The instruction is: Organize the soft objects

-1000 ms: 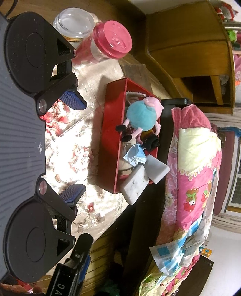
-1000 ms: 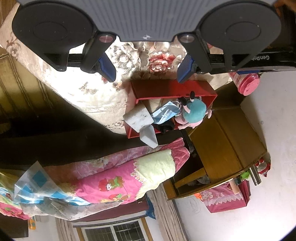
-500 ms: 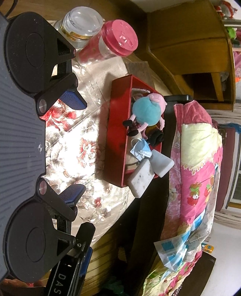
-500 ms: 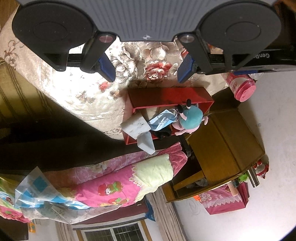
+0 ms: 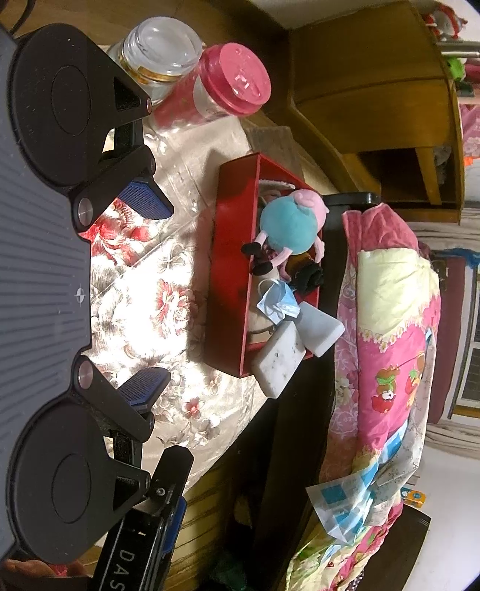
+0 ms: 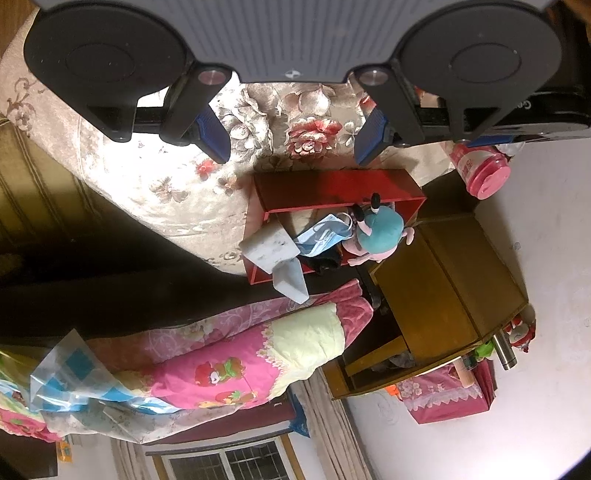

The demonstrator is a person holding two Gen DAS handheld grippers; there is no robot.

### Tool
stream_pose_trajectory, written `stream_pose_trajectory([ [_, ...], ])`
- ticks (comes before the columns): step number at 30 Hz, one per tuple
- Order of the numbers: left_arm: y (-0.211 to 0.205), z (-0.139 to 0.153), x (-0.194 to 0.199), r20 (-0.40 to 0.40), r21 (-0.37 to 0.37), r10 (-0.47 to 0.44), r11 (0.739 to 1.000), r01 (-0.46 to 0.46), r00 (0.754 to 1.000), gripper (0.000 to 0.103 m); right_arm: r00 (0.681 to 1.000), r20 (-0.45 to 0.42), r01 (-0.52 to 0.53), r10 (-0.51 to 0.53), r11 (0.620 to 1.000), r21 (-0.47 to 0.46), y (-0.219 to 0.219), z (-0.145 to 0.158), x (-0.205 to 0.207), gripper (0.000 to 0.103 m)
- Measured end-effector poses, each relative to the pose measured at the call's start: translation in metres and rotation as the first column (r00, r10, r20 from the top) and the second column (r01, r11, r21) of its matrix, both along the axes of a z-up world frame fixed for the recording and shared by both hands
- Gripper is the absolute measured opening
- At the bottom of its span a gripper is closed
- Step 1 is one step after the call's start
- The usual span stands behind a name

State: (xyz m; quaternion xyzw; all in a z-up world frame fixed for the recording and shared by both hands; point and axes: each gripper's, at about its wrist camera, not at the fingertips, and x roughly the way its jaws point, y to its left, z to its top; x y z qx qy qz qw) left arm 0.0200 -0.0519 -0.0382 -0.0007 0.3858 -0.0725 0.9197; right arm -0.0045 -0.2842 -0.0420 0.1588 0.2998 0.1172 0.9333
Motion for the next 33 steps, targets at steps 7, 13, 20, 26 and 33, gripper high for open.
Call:
stream_pose_trajectory([
  [7, -0.0037, -0.0007, -0.0006, 0.013, 0.017, 0.020, 1.000, -0.020, 1.000, 0.085, 1.000, 0.008, 0.002, -0.002, 1.000, -0.003, 0.0056, -0.0006, 0.0013, 0.047],
  [13, -0.0020, -0.0022, 0.0010, 0.008, 0.000, 0.033, 0.999, -0.033, 0.999, 0.085, 1.000, 0.028, 0.005, -0.006, 1.000, 0.011, 0.0061, 0.0008, -0.0003, 0.047],
  [20, -0.0004, -0.0030, 0.0017, -0.005, -0.036, 0.033, 0.999, -0.034, 0.999, 0.085, 0.999, 0.030, 0.030, -0.030, 1.000, 0.005, 0.0038, 0.0006, 0.0013, 0.050],
  [26, 0.0009, -0.0037, 0.0031, -0.009, -0.057, 0.042, 0.997, -0.043, 0.999, 0.085, 0.999, 0.017, 0.039, -0.039, 0.999, 0.008, 0.0024, -0.0009, 0.0028, 0.050],
  [33, 0.0028, -0.0036, 0.0031, -0.003, -0.063, 0.064, 0.996, -0.064, 0.998, 0.085, 1.000, 0.012, 0.024, -0.024, 1.000, 0.007, 0.0055, -0.0024, 0.0029, 0.051],
])
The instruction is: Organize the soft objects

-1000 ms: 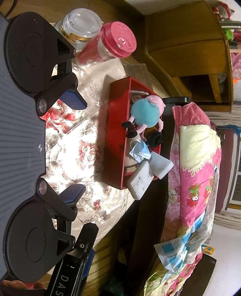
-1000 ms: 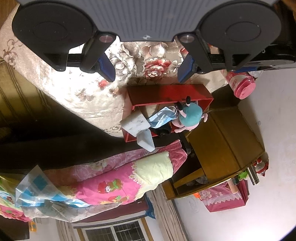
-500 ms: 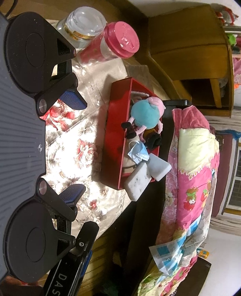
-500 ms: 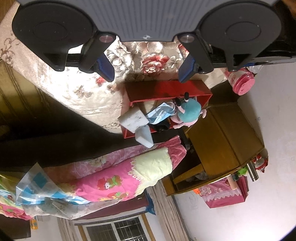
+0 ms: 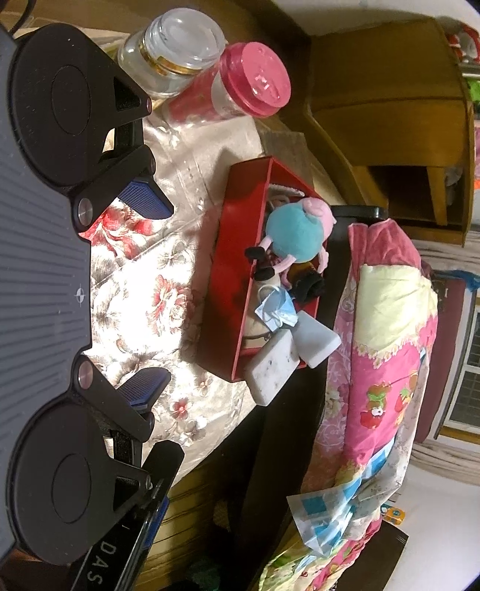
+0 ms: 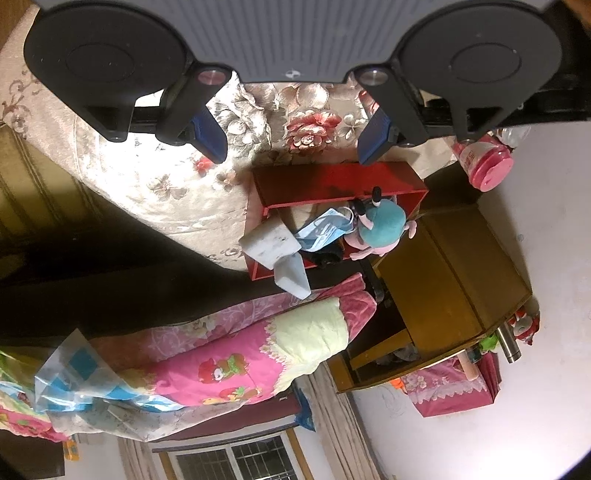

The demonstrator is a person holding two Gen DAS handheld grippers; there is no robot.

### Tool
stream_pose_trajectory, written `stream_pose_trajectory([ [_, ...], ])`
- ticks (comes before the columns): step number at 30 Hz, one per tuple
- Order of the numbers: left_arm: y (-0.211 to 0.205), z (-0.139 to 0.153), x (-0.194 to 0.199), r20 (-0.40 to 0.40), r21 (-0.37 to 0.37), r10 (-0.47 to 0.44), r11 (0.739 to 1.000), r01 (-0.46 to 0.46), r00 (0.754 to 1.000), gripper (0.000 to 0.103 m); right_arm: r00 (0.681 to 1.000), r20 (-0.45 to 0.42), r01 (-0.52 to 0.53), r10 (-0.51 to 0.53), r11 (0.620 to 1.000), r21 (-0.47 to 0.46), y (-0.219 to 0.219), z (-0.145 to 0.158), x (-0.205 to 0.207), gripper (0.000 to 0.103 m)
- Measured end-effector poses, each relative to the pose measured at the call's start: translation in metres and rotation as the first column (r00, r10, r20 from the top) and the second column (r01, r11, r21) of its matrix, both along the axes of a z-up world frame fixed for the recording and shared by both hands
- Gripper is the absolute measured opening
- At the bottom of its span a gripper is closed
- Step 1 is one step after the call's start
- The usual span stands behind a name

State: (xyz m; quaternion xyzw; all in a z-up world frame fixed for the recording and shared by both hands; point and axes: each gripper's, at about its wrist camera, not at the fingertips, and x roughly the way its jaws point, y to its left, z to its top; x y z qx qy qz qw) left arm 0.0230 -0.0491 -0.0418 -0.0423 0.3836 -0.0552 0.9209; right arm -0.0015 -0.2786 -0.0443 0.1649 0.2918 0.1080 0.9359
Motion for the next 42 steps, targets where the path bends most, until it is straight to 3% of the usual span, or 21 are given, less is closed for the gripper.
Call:
stream_pose_trajectory([
  [12, -0.0008, -0.0009, 0.0005, -0.002, -0.019, -0.012, 1.000, 0.012, 1.000, 0.085, 0.999, -0.008, 0.035, -0.035, 0.999, -0.009, -0.0040, -0.0008, 0.0016, 0.051],
  [42, -0.0042, 0.0016, 0.0000, 0.025, 0.049, -0.015, 0.999, 0.013, 1.000, 0.085, 0.999, -0.019, 0.034, -0.034, 0.999, -0.007, -0.0035, -0.0037, 0.0019, 0.051],
])
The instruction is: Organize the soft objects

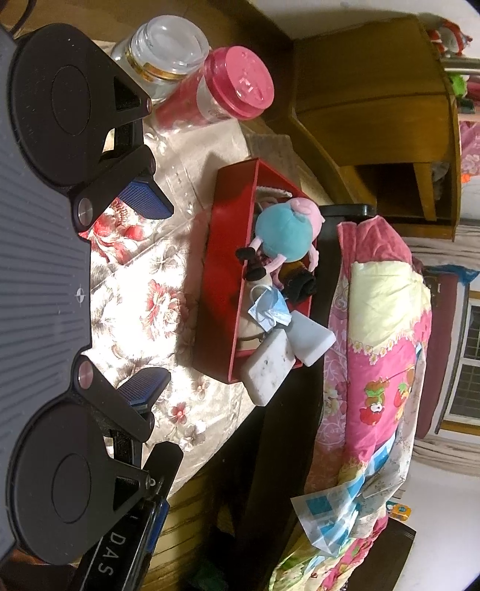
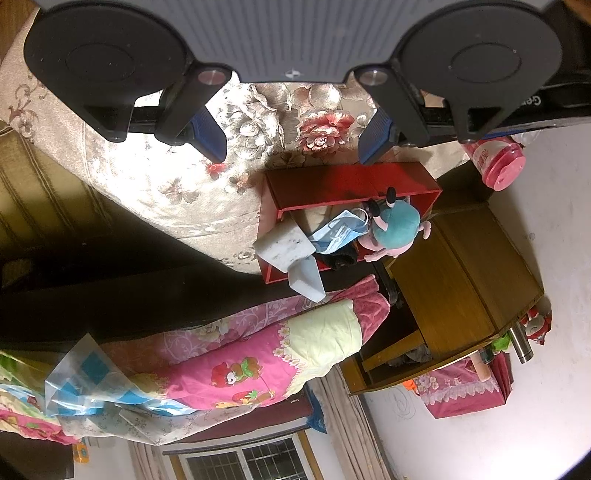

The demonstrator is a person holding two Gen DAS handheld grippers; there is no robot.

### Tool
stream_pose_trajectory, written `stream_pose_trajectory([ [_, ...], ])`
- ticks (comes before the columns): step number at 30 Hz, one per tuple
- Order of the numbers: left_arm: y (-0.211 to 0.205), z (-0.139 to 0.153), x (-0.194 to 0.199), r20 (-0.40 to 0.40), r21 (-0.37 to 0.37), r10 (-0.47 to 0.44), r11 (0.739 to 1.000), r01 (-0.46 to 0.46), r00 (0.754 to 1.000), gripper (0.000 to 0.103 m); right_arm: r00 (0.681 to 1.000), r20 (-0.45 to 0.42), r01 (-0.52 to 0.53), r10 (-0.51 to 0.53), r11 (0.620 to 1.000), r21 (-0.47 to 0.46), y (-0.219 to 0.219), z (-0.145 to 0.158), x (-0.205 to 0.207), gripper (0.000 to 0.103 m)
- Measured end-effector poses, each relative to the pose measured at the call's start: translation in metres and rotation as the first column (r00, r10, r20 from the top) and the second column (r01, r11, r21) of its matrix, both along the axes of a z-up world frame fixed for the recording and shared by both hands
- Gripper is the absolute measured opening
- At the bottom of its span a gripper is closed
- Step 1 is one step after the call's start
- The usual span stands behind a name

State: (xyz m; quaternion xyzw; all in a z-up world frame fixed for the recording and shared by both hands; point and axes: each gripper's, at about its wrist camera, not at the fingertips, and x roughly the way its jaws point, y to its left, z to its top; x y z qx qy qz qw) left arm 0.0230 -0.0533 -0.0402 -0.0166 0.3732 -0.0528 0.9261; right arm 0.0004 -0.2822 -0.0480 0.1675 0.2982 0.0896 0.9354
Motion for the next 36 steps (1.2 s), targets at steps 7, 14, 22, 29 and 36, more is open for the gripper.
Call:
stream_pose_trajectory([
  [7, -0.0003, 0.0007, -0.0008, 0.005, 0.007, -0.002, 1.000, 0.002, 1.000, 0.085, 1.000, 0.000, 0.000, 0.000, 1.000, -0.003, 0.0000, 0.0004, -0.0001, 0.051],
  [14, 0.0003, 0.0005, -0.0002, 0.005, 0.010, -0.003, 1.000, 0.003, 1.000, 0.085, 1.000, -0.001, 0.000, 0.000, 1.000, -0.005, 0.0000, -0.0003, 0.0003, 0.051],
  [22, 0.0008, 0.0004, -0.0004, 0.008, 0.011, -0.002, 1.000, 0.001, 1.000, 0.085, 1.000, 0.002, 0.000, 0.000, 1.000, -0.007, -0.0008, -0.0013, 0.0008, 0.051],
  [29, 0.0006, 0.0015, -0.0004, 0.010, 0.013, -0.001, 1.000, 0.001, 1.000, 0.085, 1.000, 0.002, 0.000, 0.000, 1.000, -0.008, -0.0007, -0.0009, 0.0008, 0.051],
  [36, 0.0002, 0.0015, -0.0005, 0.009, 0.014, 0.001, 1.000, -0.001, 1.000, 0.085, 1.000, 0.002, 0.000, 0.000, 1.000, -0.008, -0.0005, -0.0008, 0.0005, 0.051],
])
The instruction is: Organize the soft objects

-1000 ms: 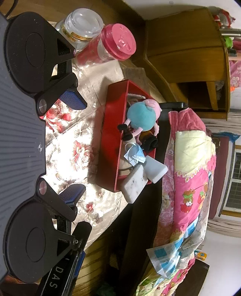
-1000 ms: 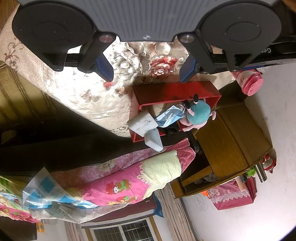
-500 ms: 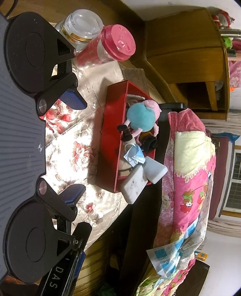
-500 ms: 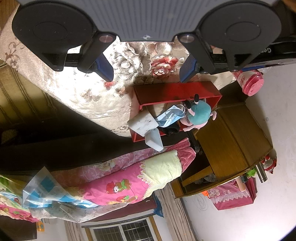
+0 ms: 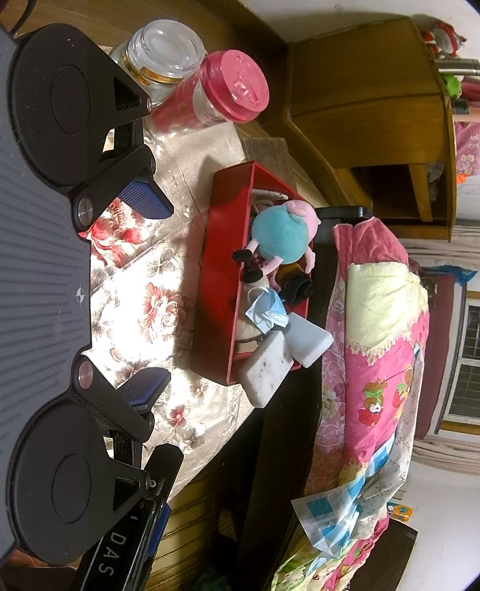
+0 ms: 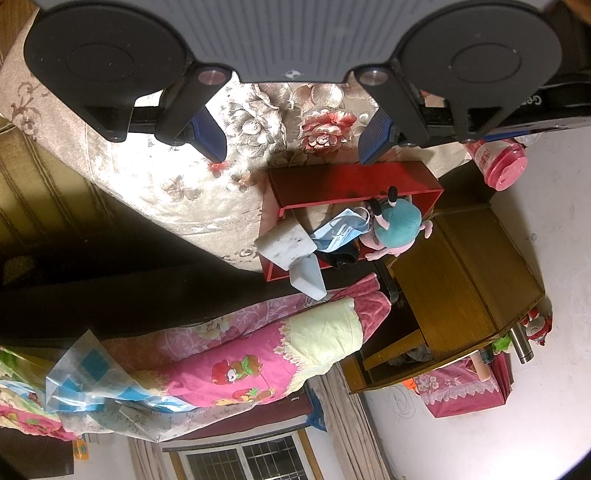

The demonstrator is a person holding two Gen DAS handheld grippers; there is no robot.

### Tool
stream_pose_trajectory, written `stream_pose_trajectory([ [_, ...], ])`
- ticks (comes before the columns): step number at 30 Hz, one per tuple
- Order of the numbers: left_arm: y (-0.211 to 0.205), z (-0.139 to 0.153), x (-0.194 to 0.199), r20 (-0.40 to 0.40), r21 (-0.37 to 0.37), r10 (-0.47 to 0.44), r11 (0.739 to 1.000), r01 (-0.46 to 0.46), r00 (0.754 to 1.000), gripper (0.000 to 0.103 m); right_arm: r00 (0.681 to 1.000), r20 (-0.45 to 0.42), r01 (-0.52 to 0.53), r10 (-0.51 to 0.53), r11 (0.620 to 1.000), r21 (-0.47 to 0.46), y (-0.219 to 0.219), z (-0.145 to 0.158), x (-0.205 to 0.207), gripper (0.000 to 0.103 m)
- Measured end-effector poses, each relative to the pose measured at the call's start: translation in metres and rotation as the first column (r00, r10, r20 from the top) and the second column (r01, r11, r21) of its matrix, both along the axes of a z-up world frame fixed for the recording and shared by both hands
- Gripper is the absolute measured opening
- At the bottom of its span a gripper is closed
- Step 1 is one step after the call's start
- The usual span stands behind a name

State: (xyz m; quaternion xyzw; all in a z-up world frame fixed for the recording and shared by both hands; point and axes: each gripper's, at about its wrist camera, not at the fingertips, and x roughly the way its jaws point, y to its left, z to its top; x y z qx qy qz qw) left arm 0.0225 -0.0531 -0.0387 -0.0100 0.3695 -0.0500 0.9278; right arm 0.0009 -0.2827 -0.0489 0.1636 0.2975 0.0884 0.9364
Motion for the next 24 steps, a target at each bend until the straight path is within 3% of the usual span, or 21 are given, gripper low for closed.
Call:
stream_pose_trajectory([
  [13, -0.0002, -0.0002, 0.0006, 0.000, 0.000, 0.000, 1.000, 0.000, 1.000, 0.085, 1.000, -0.001, 0.001, -0.001, 1.000, 0.000, -0.0016, 0.0007, 0.0019, 0.051],
  [21, -0.0027, -0.0005, -0.0025, 0.044, 0.031, -0.016, 0.999, 0.014, 0.999, 0.085, 1.000, 0.002, 0.001, -0.001, 1.000, -0.001, -0.0020, 0.0013, 0.0014, 0.051],
  [24, -0.0024, -0.0002, -0.0017, 0.038, 0.035, -0.015, 0.999, 0.013, 0.999, 0.090, 1.000, 0.002, 0.001, -0.001, 1.000, -0.001, -0.0029, 0.0015, 0.0011, 0.052],
])
